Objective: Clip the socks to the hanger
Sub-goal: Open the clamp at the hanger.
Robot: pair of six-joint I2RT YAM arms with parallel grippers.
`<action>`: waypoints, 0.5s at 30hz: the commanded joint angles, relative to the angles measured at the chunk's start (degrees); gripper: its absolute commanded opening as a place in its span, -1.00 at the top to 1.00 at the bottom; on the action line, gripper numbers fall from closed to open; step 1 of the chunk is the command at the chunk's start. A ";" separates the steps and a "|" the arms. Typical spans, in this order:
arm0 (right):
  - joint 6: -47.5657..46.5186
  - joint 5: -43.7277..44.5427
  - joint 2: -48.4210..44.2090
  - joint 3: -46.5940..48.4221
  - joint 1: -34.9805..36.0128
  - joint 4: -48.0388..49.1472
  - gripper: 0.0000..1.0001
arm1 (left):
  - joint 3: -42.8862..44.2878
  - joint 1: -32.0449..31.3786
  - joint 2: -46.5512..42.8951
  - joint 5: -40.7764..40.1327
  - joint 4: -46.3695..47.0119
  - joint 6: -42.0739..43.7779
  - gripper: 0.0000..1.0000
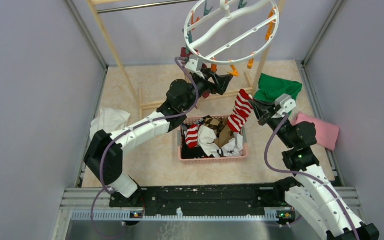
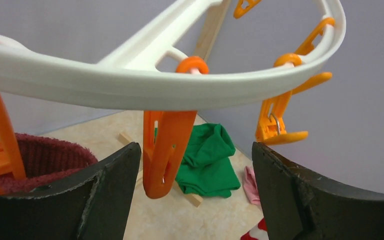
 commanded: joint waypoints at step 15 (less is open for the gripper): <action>0.73 0.07 -0.22 0.84 0.15 2.40 1.00 | -10.26 0.59 -7.93 6.78 6.51 1.96 -0.71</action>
